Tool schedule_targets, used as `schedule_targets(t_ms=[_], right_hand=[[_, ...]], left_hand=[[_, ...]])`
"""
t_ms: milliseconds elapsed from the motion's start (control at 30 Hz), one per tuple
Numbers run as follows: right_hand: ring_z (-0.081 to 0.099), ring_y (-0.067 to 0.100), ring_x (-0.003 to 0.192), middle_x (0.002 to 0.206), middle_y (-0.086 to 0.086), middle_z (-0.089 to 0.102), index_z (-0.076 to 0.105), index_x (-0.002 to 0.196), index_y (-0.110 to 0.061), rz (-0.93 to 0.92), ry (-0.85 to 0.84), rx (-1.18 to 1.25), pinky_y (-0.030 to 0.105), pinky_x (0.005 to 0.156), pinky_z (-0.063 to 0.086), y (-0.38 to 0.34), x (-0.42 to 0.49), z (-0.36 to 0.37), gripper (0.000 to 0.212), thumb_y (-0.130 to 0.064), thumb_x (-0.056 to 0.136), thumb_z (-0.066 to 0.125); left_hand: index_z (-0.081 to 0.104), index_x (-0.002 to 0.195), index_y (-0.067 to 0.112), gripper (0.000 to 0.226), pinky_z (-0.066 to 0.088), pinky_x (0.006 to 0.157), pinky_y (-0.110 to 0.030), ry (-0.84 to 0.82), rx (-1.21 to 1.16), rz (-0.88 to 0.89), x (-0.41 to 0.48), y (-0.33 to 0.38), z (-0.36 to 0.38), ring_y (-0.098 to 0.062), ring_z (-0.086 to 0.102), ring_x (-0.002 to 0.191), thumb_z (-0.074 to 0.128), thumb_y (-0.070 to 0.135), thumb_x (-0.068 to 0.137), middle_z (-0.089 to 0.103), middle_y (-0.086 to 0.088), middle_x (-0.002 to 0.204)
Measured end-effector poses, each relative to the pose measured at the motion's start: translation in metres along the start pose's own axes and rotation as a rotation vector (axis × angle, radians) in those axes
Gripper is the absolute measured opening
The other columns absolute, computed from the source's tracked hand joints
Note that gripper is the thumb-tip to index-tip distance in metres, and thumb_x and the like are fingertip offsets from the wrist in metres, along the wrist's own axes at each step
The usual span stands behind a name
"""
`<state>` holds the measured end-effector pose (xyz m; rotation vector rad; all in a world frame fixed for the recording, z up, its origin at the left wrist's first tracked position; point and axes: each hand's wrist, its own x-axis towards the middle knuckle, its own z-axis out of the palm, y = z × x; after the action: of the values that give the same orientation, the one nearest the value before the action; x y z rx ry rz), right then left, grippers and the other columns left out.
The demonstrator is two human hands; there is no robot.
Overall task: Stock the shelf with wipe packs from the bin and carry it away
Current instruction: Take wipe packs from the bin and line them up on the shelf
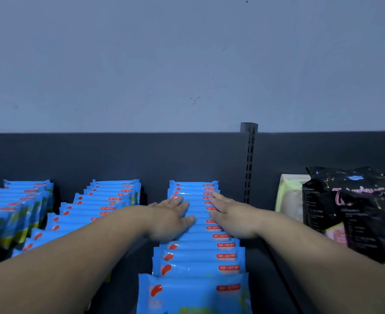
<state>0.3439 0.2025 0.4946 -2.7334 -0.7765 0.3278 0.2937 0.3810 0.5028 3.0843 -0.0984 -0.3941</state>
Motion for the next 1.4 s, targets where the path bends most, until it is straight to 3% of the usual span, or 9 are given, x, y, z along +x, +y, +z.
schedule_targets(t_ms=[300,400,467,567,767,967,1100,1200,1400], right_hand=[[0.028,0.002,0.138,0.154,-0.022,0.016,0.028,0.146,-0.039,-0.067,0.178,0.273,0.017,0.103,0.026,-0.006,-0.045,0.006,0.044,-0.043,0.102,0.031],[0.009,-0.008,0.139,0.138,-0.034,0.021,0.029,0.136,-0.052,-0.119,0.191,0.369,0.014,0.108,0.014,-0.01,-0.09,0.015,0.044,-0.06,0.093,0.032],[0.005,-0.011,0.139,0.149,-0.028,0.017,0.019,0.146,-0.045,-0.132,0.171,0.293,0.014,0.113,0.012,-0.01,-0.11,0.029,0.076,-0.07,0.076,0.039],[-0.001,-0.015,0.137,0.155,-0.024,0.0,0.004,0.15,-0.041,-0.097,0.145,0.272,0.012,0.112,0.01,-0.008,-0.121,0.051,0.11,-0.064,0.067,0.071],[0.007,-0.013,0.136,0.156,-0.022,-0.006,0.0,0.15,-0.04,-0.025,0.193,0.233,0.011,0.111,0.012,-0.017,-0.123,0.062,0.122,-0.053,0.061,0.083],[0.004,-0.006,0.142,0.159,-0.015,-0.001,0.002,0.152,-0.036,0.031,0.218,0.198,0.016,0.115,0.01,-0.031,-0.137,0.055,0.121,-0.043,0.064,0.085],[0.028,-0.01,0.132,0.147,-0.022,0.031,0.001,0.153,-0.028,0.091,0.182,0.286,0.01,0.105,0.024,-0.03,-0.148,0.057,0.12,-0.031,0.068,0.086],[0.032,-0.01,0.128,0.142,-0.021,0.038,-0.002,0.153,-0.02,0.111,0.142,0.322,0.009,0.103,0.027,-0.032,-0.151,0.059,0.121,-0.025,0.07,0.085],[0.044,0.0,0.114,0.131,-0.016,0.043,-0.008,0.152,-0.023,0.081,0.12,0.257,0.01,0.092,0.035,-0.043,-0.156,0.058,0.116,-0.025,0.076,0.08]], left_hand=[[0.014,0.152,0.027,0.055,0.017,0.118,-0.037,0.144,-0.448,0.159,-0.06,0.0,0.015,-0.018,0.016,0.146,0.031,0.044,0.102,0.009,0.004,0.16],[0.015,0.148,0.041,0.063,0.008,0.11,-0.013,0.17,-0.506,0.203,-0.094,0.005,0.017,0.013,0.008,0.138,0.028,0.064,0.09,0.007,0.027,0.153],[0.018,0.14,0.052,0.068,0.011,0.099,0.002,0.113,-0.55,0.227,-0.114,0.012,0.027,0.038,0.012,0.114,0.041,0.071,0.078,0.012,0.04,0.139],[0.005,0.152,0.031,0.12,0.025,0.104,-0.007,0.128,-0.429,0.23,-0.116,0.007,0.044,0.018,0.027,0.123,0.061,0.078,0.057,-0.005,0.026,0.154],[-0.003,0.153,0.024,0.121,0.01,0.117,-0.023,0.166,-0.192,0.212,-0.111,0.008,0.044,-0.006,0.001,0.146,0.068,0.07,0.066,-0.009,0.008,0.16],[0.007,0.153,0.024,0.116,0.023,0.115,-0.023,0.236,-0.306,0.246,-0.118,0.001,0.047,-0.006,0.018,0.144,0.074,0.062,0.066,-0.001,0.009,0.16],[0.025,0.138,0.037,0.083,0.043,0.086,-0.006,0.283,-0.573,0.246,-0.135,-0.007,0.061,0.014,0.053,0.102,0.077,0.044,0.074,0.046,0.029,0.128],[0.006,0.146,0.031,0.089,0.035,0.062,0.003,0.297,-0.67,0.202,-0.146,0.005,0.071,0.019,0.046,0.076,0.069,0.034,0.085,0.042,0.032,0.105],[-0.027,0.146,0.02,0.107,0.033,0.089,-0.013,0.32,-0.752,0.085,-0.148,0.025,0.081,-0.005,0.049,0.119,0.064,0.029,0.09,0.044,0.011,0.142]])
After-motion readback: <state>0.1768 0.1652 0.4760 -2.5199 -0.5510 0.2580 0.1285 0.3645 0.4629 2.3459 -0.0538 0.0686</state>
